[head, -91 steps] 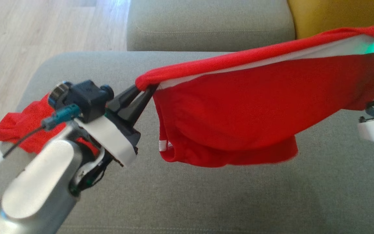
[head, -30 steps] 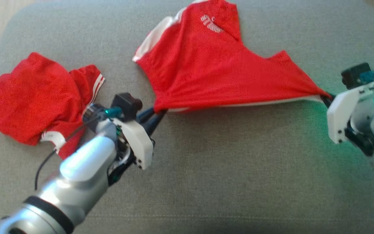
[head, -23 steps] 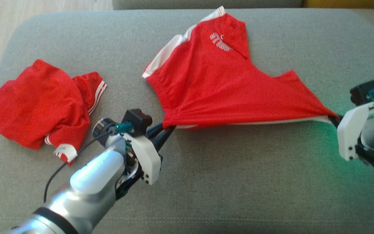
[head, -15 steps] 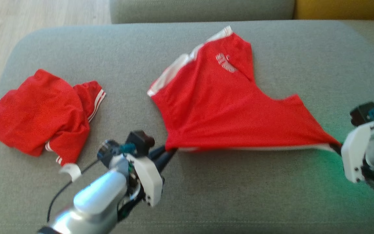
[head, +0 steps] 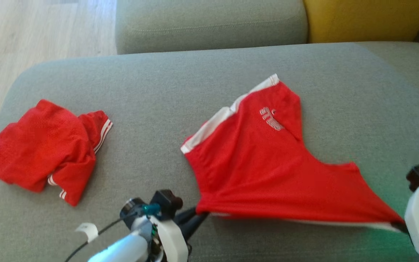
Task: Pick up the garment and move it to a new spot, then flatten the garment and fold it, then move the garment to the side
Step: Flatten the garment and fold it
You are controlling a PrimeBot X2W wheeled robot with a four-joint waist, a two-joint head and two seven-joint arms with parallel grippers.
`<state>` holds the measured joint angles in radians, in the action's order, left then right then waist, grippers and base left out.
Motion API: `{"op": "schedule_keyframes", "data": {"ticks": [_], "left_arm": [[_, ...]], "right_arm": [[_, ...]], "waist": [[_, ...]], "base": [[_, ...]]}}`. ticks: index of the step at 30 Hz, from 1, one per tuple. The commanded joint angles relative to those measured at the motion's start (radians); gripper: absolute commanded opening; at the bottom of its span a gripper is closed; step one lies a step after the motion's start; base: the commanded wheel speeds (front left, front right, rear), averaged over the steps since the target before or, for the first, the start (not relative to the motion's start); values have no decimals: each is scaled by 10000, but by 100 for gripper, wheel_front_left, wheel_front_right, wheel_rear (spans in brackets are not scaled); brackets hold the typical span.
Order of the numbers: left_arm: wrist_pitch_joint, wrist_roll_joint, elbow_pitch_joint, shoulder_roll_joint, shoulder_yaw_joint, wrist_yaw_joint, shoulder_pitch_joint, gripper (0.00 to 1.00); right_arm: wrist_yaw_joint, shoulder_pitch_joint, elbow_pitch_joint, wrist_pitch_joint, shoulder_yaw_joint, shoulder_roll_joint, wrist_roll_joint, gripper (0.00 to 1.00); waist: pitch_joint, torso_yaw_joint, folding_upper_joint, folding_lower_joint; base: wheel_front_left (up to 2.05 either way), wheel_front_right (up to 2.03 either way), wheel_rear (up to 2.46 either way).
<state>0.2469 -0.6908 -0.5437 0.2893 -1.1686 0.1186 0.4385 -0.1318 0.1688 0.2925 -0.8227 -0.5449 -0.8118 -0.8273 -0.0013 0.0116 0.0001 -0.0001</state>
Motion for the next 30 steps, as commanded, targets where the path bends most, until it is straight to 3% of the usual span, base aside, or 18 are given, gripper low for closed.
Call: {"op": "schedule_keyframes", "data": {"ticks": [1,6,16,24,30], "left_arm": [[21,-72,141,550,369,-149,280,0],[-163,-147,805,803,305,-298,27,0],[-231,-343,1730,1061,694,-579,389,0],[-277,-393,2080,852,887,-545,1014,0],[-229,-366,1885,340,892,-343,1670,0]], "right_arm": [[11,-157,-115,-189,312,-870,34,0],[11,-804,-1013,-575,1351,-811,217,0],[11,-36,-2586,98,2733,353,1422,0],[11,1942,-2362,333,2742,774,2205,0],[11,3716,-1496,788,2063,694,3036,0]], "waist": [[-14,-34,-1,1],[55,-60,-1,1],[416,434,-1,1],[1187,1192,-1,1],[2019,1824,-1,1]], "base": [[0,0,0],[0,0,0],[0,0,0],[0,0,0],[0,0,0]]}}
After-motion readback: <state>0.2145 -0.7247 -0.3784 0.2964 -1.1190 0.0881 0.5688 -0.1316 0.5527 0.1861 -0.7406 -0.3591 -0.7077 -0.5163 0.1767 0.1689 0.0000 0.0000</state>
